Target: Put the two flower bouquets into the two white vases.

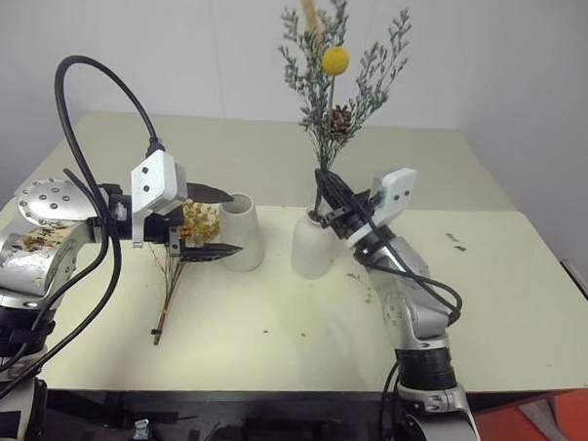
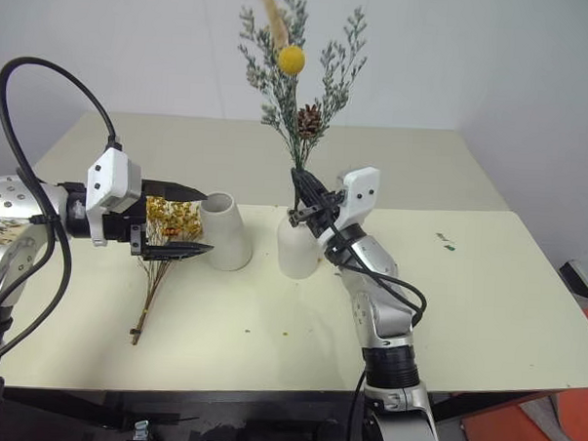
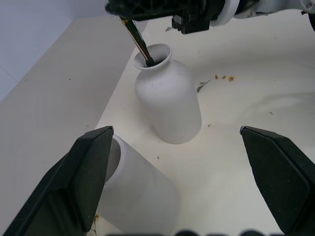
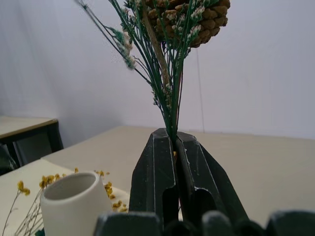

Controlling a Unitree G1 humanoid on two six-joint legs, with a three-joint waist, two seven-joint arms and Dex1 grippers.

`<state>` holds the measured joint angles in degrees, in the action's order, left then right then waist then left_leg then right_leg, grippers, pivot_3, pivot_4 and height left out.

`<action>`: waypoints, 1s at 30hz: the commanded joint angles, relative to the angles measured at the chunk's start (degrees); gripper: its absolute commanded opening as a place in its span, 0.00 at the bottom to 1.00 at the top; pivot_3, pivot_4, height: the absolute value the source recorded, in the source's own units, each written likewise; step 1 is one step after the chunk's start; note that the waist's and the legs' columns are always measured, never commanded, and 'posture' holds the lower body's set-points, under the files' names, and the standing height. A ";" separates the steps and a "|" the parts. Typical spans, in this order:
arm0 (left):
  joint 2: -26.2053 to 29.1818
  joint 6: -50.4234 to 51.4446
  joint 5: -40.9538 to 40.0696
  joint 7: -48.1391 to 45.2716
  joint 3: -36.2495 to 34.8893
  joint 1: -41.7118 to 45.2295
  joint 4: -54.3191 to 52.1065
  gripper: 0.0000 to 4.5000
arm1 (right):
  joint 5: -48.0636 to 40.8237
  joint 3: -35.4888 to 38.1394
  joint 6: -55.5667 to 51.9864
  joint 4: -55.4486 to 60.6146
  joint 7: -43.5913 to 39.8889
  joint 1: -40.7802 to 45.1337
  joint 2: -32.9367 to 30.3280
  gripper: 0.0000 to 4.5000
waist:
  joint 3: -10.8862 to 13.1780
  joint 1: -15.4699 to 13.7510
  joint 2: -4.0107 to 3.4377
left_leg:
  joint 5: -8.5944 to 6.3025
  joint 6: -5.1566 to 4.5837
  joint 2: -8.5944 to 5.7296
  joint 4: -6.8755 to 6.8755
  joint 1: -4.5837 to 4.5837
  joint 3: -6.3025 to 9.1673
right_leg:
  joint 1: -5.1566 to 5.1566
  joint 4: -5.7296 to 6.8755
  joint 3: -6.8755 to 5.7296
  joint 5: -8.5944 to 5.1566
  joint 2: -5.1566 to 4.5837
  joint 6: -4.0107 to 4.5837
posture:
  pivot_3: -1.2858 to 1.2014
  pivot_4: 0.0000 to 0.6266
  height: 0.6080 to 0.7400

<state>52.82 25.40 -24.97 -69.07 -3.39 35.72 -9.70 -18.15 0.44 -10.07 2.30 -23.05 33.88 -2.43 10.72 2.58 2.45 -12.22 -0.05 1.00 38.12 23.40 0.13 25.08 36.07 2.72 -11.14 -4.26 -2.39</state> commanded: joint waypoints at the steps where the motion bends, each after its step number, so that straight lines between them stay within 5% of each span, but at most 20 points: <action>1: 0.95 -0.37 -0.77 0.48 -1.99 0.89 -1.56 1.00 | 0.35 -0.49 2.89 0.84 -0.51 -0.77 0.05 0.00 | 0.00 0.00 0.00 | 0.00 0.00 0.00 0.00 0.00 0.00 | 0.00 0.00 0.00 0.00 0.00 0.00 | 0.52 0.24 1.00; 12: 0.39 -1.96 -0.07 0.08 -0.97 1.33 -0.49 1.00 | 1.95 -1.93 2.03 4.81 1.02 -4.60 -0.40 0.00 | 0.00 0.00 0.00 | 0.00 0.00 0.03 0.00 -0.02 0.00 | 0.00 0.01 0.00 0.00 0.03 0.00 | 0.52 0.24 1.00; 25: 0.10 -3.10 0.20 0.25 -0.99 0.77 0.10 1.00 | 3.22 -2.58 3.75 11.73 -0.55 -6.96 -3.45 1.00 | 0.00 -0.05 0.00 | 0.00 0.00 0.02 0.00 -0.01 0.01 | 0.00 0.00 0.00 -0.01 0.03 -0.01 | 0.52 0.24 1.00; 30: 0.23 -3.11 0.12 0.30 -1.29 0.28 -0.16 1.00 | 3.33 -3.63 1.42 16.36 -2.97 -10.98 -7.45 1.00 | 0.00 -0.12 0.00 | 0.00 0.00 0.01 0.00 -0.01 0.01 | -0.02 0.00 -0.01 -0.01 0.02 -0.01 | 0.52 0.24 1.00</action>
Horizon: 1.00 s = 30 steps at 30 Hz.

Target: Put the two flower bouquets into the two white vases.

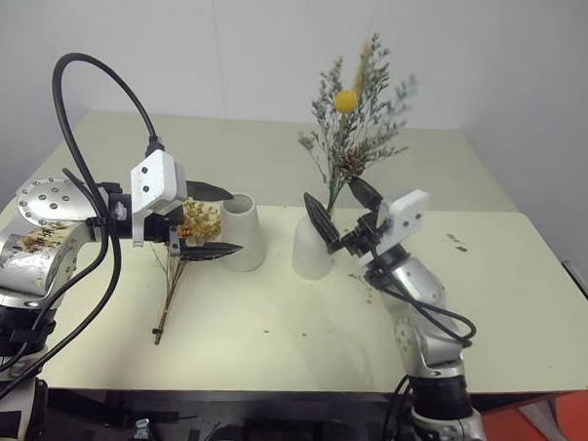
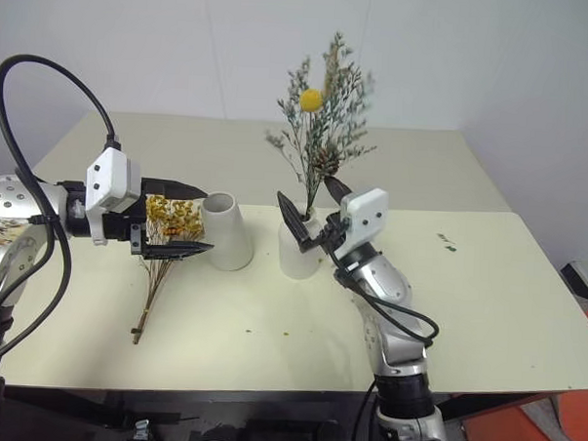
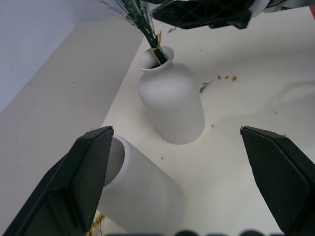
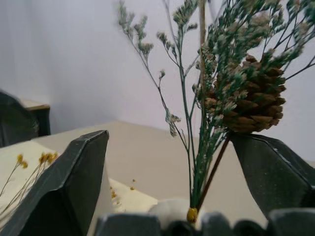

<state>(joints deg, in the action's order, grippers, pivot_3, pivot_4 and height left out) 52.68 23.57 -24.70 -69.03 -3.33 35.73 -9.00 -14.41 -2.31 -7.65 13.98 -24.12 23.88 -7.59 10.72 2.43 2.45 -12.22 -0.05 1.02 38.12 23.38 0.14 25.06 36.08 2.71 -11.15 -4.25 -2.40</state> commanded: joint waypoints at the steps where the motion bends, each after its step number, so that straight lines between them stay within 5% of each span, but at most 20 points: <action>1: 0.39 -1.39 -0.11 0.16 -1.31 0.26 -0.73 1.00 | 0.50 -1.95 -1.47 5.12 -3.19 -1.81 -3.92 1.00 | 0.00 0.02 0.00 | 0.00 0.00 0.00 0.00 0.00 0.00 | 0.00 0.00 0.00 0.00 0.00 0.00 | 0.52 0.24 1.00; 15: 0.31 -1.89 0.35 -0.06 -0.81 0.99 0.30 1.00 | 3.48 -1.22 -8.87 9.07 -4.30 -2.69 -14.64 1.00 | 0.00 -0.05 0.01 | 0.00 0.00 0.00 0.00 0.00 -0.01 | -0.01 -0.03 0.01 -0.06 0.00 -0.06 | 0.52 0.24 1.00; 24: 4.30 4.42 -8.14 1.91 -15.89 -9.32 -4.92 1.00 | -4.02 11.78 -12.88 14.16 -9.45 -4.18 -26.06 1.00 | 0.00 0.15 0.01 | 0.00 0.00 0.03 0.00 -0.04 -0.05 | 0.00 -0.03 0.03 -0.09 0.00 -0.11 | 0.52 0.24 1.00; 30: 8.31 8.04 -6.84 3.19 -24.21 -21.14 -6.74 1.00 | -21.75 20.85 -23.94 15.93 -21.59 1.88 -40.45 1.00 | 0.01 0.01 -0.01 | 0.00 0.00 0.05 -0.02 -0.13 -0.07 | -0.11 -0.10 0.00 -0.25 -0.03 -0.32 | 0.52 0.24 1.00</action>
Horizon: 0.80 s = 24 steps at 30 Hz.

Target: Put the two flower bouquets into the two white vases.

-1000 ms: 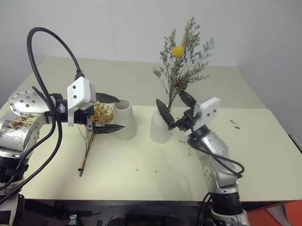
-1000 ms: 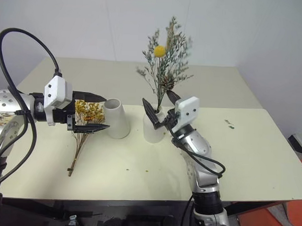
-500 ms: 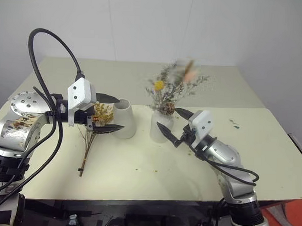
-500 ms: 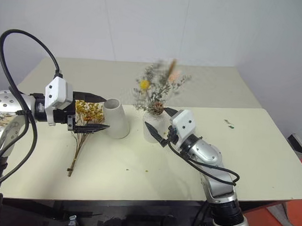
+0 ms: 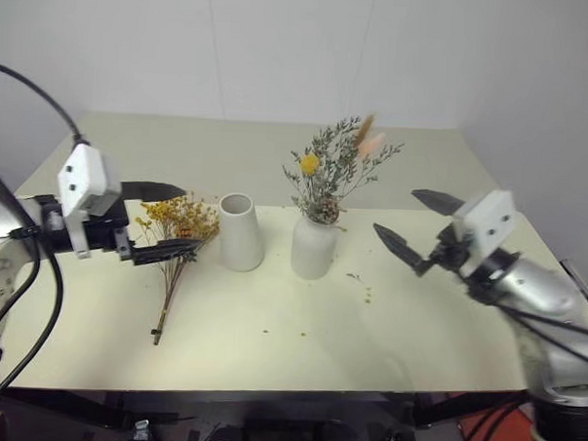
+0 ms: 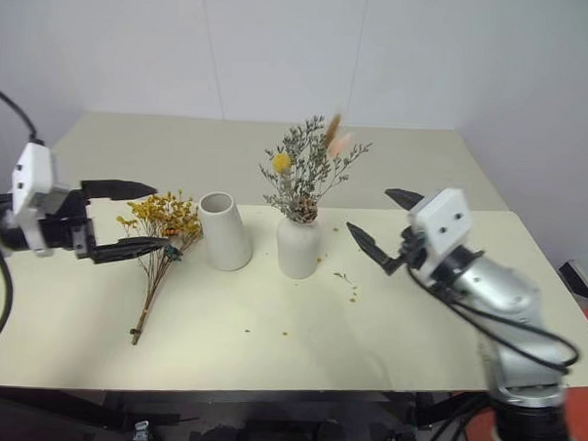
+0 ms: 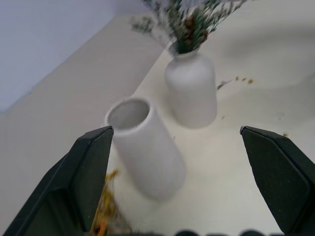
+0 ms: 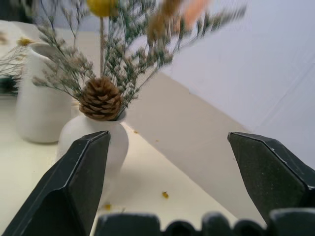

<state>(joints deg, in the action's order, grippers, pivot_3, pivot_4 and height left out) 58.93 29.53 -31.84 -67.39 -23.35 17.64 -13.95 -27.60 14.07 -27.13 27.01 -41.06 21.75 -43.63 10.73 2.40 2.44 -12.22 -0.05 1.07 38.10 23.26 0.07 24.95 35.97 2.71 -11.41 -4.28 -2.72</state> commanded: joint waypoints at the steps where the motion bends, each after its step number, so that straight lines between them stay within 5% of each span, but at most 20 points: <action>1: 2.28 2.70 1.29 2.65 -5.48 -5.18 -1.68 1.00 | -11.65 5.13 -5.40 2.92 -6.40 6.03 -5.91 1.00 | 0.01 0.05 -0.01 | 0.00 0.00 0.01 0.00 0.00 0.00 | 0.00 0.01 0.00 0.00 0.00 0.00 | 0.52 0.24 1.00; 5: 2.41 5.33 4.81 8.26 -7.26 -10.85 -2.17 1.00 | -18.92 4.17 -6.52 3.96 -11.79 11.15 -9.01 1.00 | 0.00 0.02 0.00 | 0.00 0.00 0.12 -0.06 -0.07 -0.03 | 0.00 0.00 -0.04 -0.04 0.04 0.06 | 0.52 0.24 1.00; 11: 1.83 15.03 7.03 18.06 -4.65 -12.00 -4.05 1.00 | -17.18 -5.25 -6.58 4.55 -19.24 12.78 -12.14 1.00 | -0.01 -0.58 0.02 | 0.00 0.00 0.09 -0.07 -0.03 -0.01 | 0.01 -0.02 -0.12 -0.06 -0.02 0.07 | 0.52 0.24 1.00; 24: -2.33 50.09 0.68 33.00 3.51 4.53 -6.15 1.00 | -11.39 -16.92 -12.96 5.76 -23.25 14.64 -17.31 1.00 | -0.02 -1.46 0.04 | 0.00 0.01 0.02 -0.06 0.05 0.00 | 0.08 0.01 -0.13 -0.05 -0.03 0.07 | 0.52 0.24 1.00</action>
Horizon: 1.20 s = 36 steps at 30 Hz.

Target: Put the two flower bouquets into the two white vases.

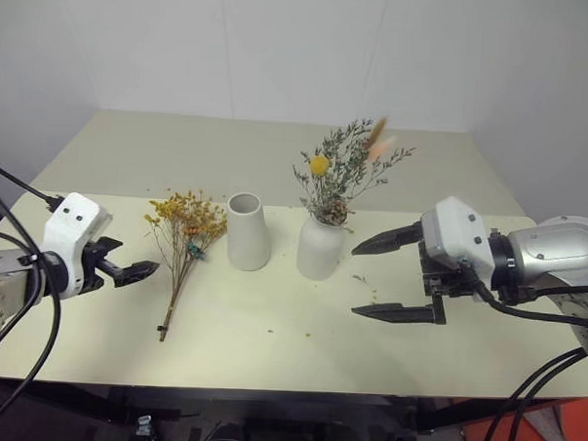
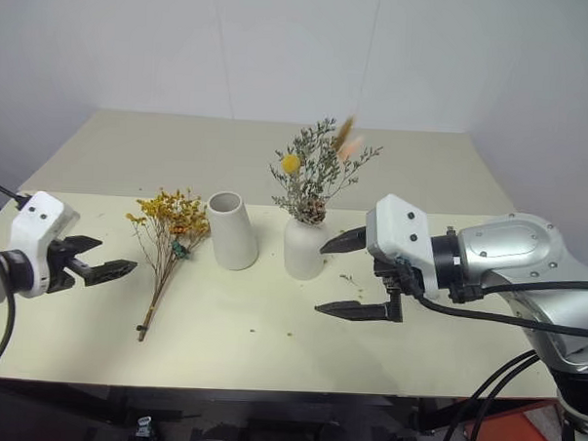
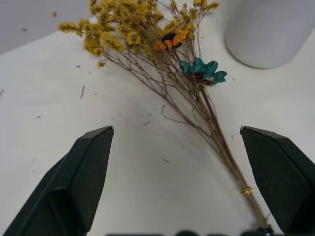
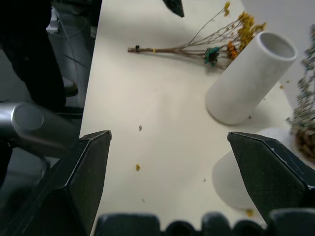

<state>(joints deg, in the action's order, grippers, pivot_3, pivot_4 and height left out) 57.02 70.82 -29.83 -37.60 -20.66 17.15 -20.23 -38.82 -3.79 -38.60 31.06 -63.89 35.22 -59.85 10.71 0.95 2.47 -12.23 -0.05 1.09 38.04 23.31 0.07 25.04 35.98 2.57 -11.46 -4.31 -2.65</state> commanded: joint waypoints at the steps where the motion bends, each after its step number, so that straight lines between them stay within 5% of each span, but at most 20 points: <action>1: -1.13 11.85 -1.21 4.45 1.49 7.27 0.99 1.00 | -0.05 0.91 -1.69 2.00 -0.63 0.96 -1.37 1.00 | -0.01 -0.09 0.02 | 0.00 0.00 0.01 0.00 0.00 0.02 | 0.00 0.00 0.00 0.00 0.02 0.00 | 0.52 0.24 1.00; 10: -5.33 21.53 0.54 9.94 10.59 15.33 6.83 1.00 | 0.91 0.04 -4.03 3.95 -0.43 0.60 -1.84 1.00 | -0.02 -0.05 0.03 | 0.00 0.00 -0.04 0.00 -0.02 0.05 | -0.02 0.03 0.01 0.00 0.02 0.00 | 0.52 0.24 1.00; 19: -14.17 19.57 4.01 14.81 14.95 21.56 15.16 1.00 | 1.86 -0.02 -4.88 4.95 1.29 -1.03 -1.14 1.00 | -0.03 -0.18 0.06 | 0.01 0.01 -0.10 0.02 0.02 0.10 | -0.02 0.03 0.02 0.19 -0.01 0.30 | 0.52 0.24 1.00; 27: -14.31 17.19 6.35 14.70 20.74 22.98 20.38 1.00 | 1.32 0.70 -6.13 4.91 2.54 -0.86 -1.14 1.00 | -0.03 -0.04 0.06 | 0.01 0.01 -0.12 0.02 -0.03 0.10 | -0.03 0.08 0.03 0.21 -0.02 0.33 | 0.52 0.24 1.00; 30: -15.23 18.12 6.15 14.58 21.29 23.03 20.37 0.89 | 1.05 0.95 -6.37 5.08 2.80 -0.99 -1.30 1.00 | -0.04 -0.06 0.06 | 0.01 0.01 -0.12 0.02 -0.08 0.10 | -0.08 0.07 0.03 0.16 -0.02 0.26 | 0.52 0.24 1.00; 36: -16.53 20.25 5.89 14.51 19.93 22.56 19.30 0.47 | 1.04 0.86 -7.03 5.05 3.04 -0.65 -1.52 1.00 | -0.04 -0.24 0.06 | 0.01 0.01 -0.16 0.02 -0.05 0.11 | -0.09 0.07 0.03 0.18 -0.06 0.29 | 0.52 0.24 1.00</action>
<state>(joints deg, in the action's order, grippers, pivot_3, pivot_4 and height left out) 41.04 89.41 -23.57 -22.68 -1.11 40.13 -0.48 -37.31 -4.95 -45.37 34.83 -61.11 34.05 -61.00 10.67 0.71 2.53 -12.22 -0.04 0.93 38.05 23.26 0.17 24.95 36.04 2.61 -11.27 -4.37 -2.36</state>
